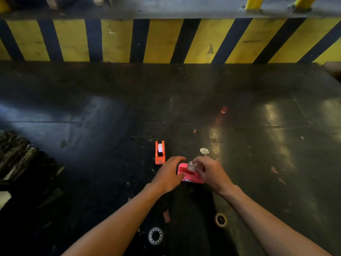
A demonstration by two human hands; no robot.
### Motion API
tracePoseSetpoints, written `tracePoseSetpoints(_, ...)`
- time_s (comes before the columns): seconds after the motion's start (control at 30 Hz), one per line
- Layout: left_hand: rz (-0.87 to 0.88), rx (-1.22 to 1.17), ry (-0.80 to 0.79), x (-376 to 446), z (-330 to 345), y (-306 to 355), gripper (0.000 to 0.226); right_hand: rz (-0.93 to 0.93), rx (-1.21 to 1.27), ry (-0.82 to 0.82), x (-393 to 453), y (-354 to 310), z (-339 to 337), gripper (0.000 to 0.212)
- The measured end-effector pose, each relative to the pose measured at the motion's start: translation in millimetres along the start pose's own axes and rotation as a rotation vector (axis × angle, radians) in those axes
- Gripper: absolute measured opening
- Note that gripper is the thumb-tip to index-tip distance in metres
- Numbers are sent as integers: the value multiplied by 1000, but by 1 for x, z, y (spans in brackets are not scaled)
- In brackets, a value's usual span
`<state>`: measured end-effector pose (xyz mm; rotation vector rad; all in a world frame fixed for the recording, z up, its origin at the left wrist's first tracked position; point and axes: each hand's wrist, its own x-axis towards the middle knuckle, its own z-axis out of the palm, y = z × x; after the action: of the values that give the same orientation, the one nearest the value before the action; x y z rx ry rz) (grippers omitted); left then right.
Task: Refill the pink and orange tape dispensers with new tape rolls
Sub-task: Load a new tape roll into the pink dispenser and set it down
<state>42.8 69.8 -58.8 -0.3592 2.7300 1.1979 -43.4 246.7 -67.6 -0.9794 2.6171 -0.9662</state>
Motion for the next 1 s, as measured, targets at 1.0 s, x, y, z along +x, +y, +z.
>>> tracePoseSetpoints(1.0,49,81,-120,17,2,-12,52,-184,-68,-176,7,9,12,11)
